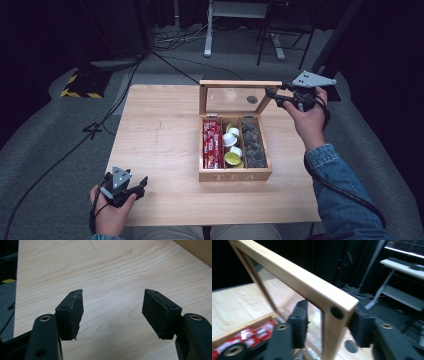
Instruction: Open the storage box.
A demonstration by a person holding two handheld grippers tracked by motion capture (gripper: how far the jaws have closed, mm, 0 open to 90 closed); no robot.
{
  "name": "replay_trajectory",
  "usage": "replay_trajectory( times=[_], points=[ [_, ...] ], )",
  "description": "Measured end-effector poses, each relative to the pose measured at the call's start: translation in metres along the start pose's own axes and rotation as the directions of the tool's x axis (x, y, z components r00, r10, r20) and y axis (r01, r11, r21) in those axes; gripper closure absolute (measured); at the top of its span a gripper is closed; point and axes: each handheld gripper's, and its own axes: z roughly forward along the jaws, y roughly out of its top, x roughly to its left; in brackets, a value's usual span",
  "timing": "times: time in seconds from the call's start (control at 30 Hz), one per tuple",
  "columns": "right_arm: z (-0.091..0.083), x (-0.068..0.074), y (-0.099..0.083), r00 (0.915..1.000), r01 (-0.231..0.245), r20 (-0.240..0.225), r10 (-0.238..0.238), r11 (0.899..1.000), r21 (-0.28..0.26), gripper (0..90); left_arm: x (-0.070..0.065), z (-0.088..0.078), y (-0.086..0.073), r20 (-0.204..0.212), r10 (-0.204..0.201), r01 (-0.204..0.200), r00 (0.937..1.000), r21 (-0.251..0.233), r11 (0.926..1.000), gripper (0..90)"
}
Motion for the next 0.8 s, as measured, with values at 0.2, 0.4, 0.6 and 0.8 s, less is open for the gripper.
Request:
replay_trajectory(
  times=[0.2, 0.4, 0.6, 0.8],
  points=[
    [0.012, -0.009, 0.003, 0.9997, -0.022, 0.012, 0.022, 1.000, -0.007, 55.9, 0.004, -0.002, -0.007, -0.012, -0.007, 0.007, 0.9999, 0.016, 0.9998, 33.8],
    [0.024, -0.019, 0.006, 0.9980, -0.059, 0.022, 0.059, 0.998, -0.008, 55.0, 0.006, 0.000, -0.008, -0.009, -0.009, 0.009, 0.9999, 0.020, 0.9998, 33.4],
    [0.041, -0.033, 0.011, 0.9933, -0.112, 0.028, 0.112, 0.994, 0.001, 54.2, 0.008, 0.006, -0.008, 0.000, -0.009, 0.009, 1.0000, 0.024, 0.9997, 32.4],
    [0.056, -0.045, 0.010, 0.9847, -0.170, 0.041, 0.169, 0.985, 0.009, 55.0, 0.009, 0.011, -0.008, 0.011, -0.009, 0.009, 0.9999, 0.031, 0.9995, 32.3]
  ],
)
